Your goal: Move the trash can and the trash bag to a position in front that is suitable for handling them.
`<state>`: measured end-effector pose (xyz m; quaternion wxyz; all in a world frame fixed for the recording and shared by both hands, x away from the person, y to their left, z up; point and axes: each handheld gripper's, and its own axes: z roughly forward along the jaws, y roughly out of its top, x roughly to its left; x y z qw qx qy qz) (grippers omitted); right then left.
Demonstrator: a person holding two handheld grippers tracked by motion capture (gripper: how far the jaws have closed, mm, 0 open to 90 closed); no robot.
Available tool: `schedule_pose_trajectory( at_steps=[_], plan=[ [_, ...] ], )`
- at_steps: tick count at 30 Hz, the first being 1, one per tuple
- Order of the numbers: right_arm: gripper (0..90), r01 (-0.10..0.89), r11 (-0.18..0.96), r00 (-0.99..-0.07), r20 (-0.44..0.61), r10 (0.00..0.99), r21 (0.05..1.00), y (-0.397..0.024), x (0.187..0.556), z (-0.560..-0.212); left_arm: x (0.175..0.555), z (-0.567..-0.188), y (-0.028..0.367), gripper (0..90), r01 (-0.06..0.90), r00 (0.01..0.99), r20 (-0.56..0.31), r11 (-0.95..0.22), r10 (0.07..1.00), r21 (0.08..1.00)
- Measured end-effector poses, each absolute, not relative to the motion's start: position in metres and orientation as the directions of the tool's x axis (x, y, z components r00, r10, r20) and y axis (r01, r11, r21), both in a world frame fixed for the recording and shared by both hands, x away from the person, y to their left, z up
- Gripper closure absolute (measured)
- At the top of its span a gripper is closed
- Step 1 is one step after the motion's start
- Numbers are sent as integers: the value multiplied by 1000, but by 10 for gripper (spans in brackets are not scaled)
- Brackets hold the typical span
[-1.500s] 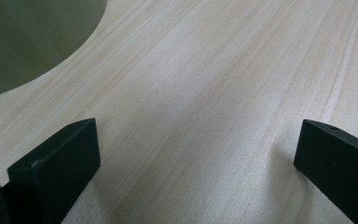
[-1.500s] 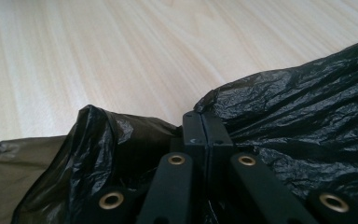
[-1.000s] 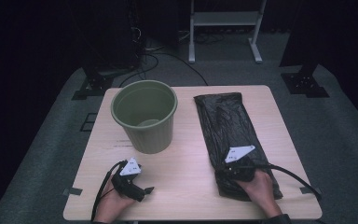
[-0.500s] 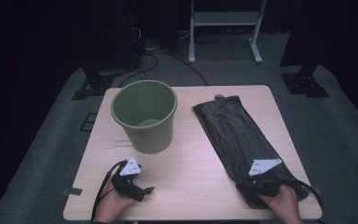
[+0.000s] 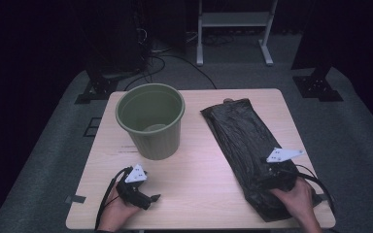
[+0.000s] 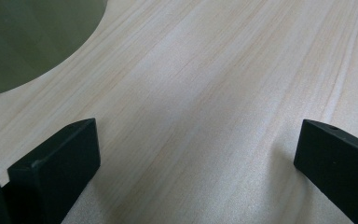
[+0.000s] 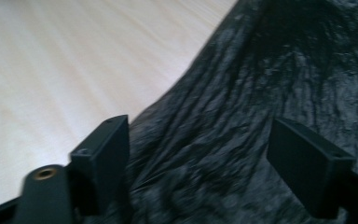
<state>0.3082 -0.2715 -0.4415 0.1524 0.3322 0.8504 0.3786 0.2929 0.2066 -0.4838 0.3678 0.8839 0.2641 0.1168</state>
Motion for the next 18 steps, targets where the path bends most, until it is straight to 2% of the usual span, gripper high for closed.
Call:
schedule_pose_trajectory(
  at_steps=[6, 18],
  plan=[
    [94, 467, 474, -682, -37, 730, 747, -274, 330, -453, 293, -484, 207, 0, 380, 834, 11, -590, 551, 712],
    [95, 496, 475, -626, -80, 775, 727, -279, 348, -480, 294, -484, 207, 0, 398, 816, 12, -578, 578, 713]
  ],
)
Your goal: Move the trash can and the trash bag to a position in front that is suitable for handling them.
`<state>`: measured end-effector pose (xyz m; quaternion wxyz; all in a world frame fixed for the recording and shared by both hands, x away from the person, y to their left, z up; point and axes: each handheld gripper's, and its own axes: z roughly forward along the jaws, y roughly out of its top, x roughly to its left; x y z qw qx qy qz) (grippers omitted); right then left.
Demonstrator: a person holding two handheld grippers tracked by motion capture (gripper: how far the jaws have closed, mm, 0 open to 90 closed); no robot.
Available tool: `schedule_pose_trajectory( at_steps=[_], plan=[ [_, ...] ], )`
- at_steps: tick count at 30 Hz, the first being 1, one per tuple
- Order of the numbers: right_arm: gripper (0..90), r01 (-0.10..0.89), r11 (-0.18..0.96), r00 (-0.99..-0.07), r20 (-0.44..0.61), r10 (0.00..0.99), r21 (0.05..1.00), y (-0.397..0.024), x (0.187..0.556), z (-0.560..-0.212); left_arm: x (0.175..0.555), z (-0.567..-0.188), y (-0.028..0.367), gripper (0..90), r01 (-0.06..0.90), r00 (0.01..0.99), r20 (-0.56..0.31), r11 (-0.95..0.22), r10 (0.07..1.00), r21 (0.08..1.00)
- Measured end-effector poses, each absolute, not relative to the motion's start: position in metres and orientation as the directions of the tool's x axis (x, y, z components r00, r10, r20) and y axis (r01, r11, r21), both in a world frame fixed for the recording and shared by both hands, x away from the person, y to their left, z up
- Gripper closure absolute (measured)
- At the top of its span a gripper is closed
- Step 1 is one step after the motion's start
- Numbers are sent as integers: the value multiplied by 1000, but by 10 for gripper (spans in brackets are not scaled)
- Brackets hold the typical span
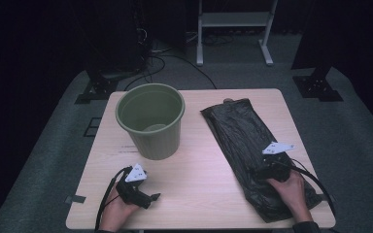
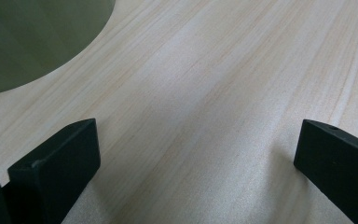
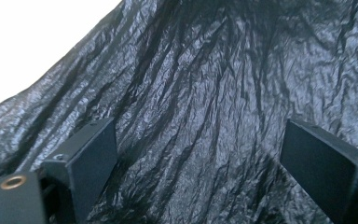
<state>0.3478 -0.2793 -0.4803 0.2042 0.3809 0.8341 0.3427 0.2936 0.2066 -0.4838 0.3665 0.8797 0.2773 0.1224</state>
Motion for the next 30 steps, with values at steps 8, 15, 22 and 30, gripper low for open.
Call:
schedule_pose_trajectory(
  at_steps=[8, 15, 22, 30],
  plan=[
    [96, 508, 441, -625, -36, 780, 740, -285, 350, -486, 293, -483, 208, 0, 403, 816, 5, -575, 577, 712],
    [97, 533, 426, -631, 8, 775, 731, -288, 353, -487, 291, -475, 213, 0, 401, 813, 2, -563, 582, 723],
    [97, 532, 427, -633, 8, 774, 731, -288, 353, -487, 289, -466, 220, 0, 404, 802, -13, -528, 597, 747],
    [98, 532, 428, -633, 8, 774, 731, -288, 353, -487, 287, -448, 223, 0, 409, 795, -20, -512, 606, 755]
  ],
)
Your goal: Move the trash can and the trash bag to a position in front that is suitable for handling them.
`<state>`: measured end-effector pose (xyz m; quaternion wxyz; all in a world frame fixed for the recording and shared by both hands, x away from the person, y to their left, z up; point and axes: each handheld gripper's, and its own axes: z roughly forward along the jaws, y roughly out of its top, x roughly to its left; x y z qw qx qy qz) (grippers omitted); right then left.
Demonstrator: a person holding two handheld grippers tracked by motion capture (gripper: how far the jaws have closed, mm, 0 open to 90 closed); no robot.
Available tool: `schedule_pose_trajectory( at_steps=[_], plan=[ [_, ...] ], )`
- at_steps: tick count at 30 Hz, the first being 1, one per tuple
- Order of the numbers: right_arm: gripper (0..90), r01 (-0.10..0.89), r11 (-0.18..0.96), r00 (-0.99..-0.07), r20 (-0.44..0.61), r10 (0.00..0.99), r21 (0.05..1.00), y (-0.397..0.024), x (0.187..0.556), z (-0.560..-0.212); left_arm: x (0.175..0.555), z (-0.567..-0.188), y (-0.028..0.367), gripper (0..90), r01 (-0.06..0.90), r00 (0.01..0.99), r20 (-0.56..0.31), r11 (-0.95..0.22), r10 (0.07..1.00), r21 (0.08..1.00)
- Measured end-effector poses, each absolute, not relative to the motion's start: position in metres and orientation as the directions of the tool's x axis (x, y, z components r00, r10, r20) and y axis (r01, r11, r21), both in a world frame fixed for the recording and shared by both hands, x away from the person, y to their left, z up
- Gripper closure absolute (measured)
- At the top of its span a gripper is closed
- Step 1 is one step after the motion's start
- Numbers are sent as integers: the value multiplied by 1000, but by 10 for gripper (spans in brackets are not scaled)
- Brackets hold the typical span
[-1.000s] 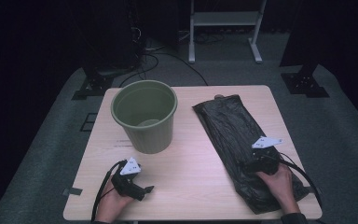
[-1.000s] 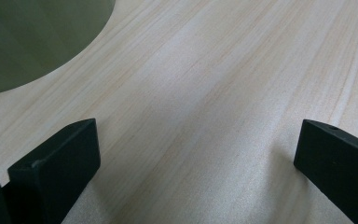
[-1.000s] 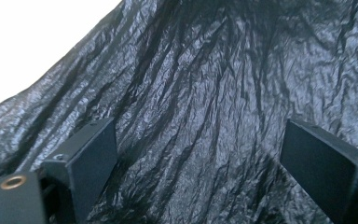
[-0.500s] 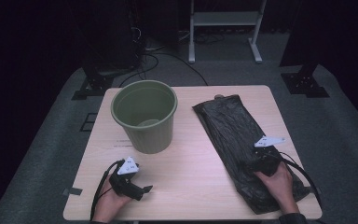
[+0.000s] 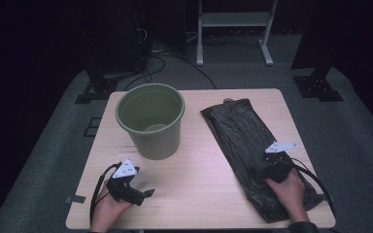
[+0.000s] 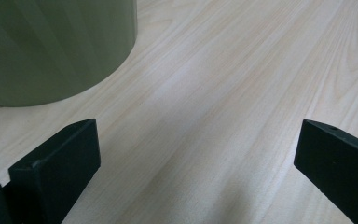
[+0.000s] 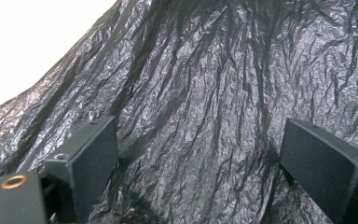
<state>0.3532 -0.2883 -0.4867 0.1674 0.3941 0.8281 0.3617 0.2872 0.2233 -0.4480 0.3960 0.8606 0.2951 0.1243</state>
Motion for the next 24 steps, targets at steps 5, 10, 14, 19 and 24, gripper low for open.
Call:
schedule_pose_trajectory(
  at_steps=[5, 10, 14, 19, 24],
  plan=[
    [98, 532, 427, -634, 8, 774, 731, -288, 353, -487, 289, -434, 225, 0, 408, 788, -21, -497, 615, 766],
    [98, 531, 427, -634, 9, 773, 732, -288, 353, -487, 290, -418, 226, 0, 412, 777, -16, -489, 630, 768],
    [99, 531, 427, -634, 9, 773, 732, -288, 353, -487, 290, -407, 228, 0, 422, 767, -11, -491, 642, 762],
    [99, 531, 427, -635, 9, 773, 732, -288, 353, -487, 291, -396, 231, 0, 423, 758, -7, -484, 652, 766],
    [99, 531, 427, -635, 10, 773, 732, -288, 353, -487, 295, -384, 234, 0, 418, 758, -6, -479, 652, 772]
  ],
)
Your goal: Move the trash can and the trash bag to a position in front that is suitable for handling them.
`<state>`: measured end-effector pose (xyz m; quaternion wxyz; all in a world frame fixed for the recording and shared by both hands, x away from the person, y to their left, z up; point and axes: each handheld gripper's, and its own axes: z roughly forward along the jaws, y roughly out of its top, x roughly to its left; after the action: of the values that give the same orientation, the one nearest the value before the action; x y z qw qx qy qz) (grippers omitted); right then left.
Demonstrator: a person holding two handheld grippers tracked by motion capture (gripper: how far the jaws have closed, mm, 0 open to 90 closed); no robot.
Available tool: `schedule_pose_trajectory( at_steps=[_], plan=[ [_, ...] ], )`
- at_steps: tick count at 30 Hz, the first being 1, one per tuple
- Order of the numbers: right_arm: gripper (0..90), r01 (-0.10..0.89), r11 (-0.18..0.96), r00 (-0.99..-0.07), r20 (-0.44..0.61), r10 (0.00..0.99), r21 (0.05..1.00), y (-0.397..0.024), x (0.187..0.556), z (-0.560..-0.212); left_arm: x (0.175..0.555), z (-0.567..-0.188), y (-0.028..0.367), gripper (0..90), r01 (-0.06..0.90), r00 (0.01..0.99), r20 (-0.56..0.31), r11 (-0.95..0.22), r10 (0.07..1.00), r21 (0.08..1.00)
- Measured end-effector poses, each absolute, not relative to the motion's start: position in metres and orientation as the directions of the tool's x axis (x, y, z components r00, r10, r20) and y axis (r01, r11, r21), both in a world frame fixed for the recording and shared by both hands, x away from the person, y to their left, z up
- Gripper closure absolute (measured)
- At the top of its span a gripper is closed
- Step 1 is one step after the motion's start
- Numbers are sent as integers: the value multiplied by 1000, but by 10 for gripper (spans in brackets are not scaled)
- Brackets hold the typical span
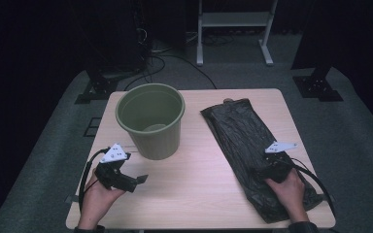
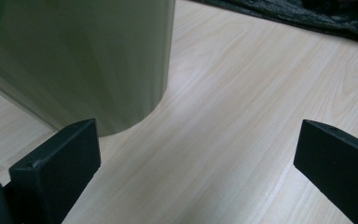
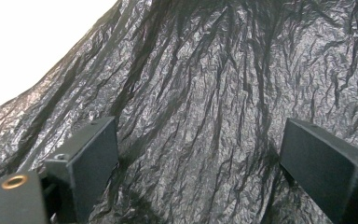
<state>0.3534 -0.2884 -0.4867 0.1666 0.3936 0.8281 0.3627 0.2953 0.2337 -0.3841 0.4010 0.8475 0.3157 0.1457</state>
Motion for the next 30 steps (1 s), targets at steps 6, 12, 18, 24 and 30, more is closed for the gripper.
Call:
schedule_pose_trajectory(
  at_steps=[6, 12, 18, 24, 30],
  plan=[
    [100, 531, 427, -635, 10, 773, 732, -288, 354, -487, 301, -368, 237, 0, 411, 753, 3, -475, 658, 778],
    [101, 531, 426, -634, 10, 773, 732, -288, 354, -487, 305, -353, 243, 0, 414, 742, 4, -463, 670, 784],
    [102, 532, 426, -634, 10, 774, 732, -288, 354, -487, 311, -338, 253, 0, 421, 733, -15, -437, 680, 795],
    [108, 533, 423, -631, 11, 776, 733, -289, 354, -487, 317, -323, 257, 0, 415, 730, -4, -438, 684, 798],
    [108, 533, 423, -631, 11, 776, 733, -289, 354, -487, 326, -307, 260, 0, 400, 724, 12, -434, 689, 807]
  ],
)
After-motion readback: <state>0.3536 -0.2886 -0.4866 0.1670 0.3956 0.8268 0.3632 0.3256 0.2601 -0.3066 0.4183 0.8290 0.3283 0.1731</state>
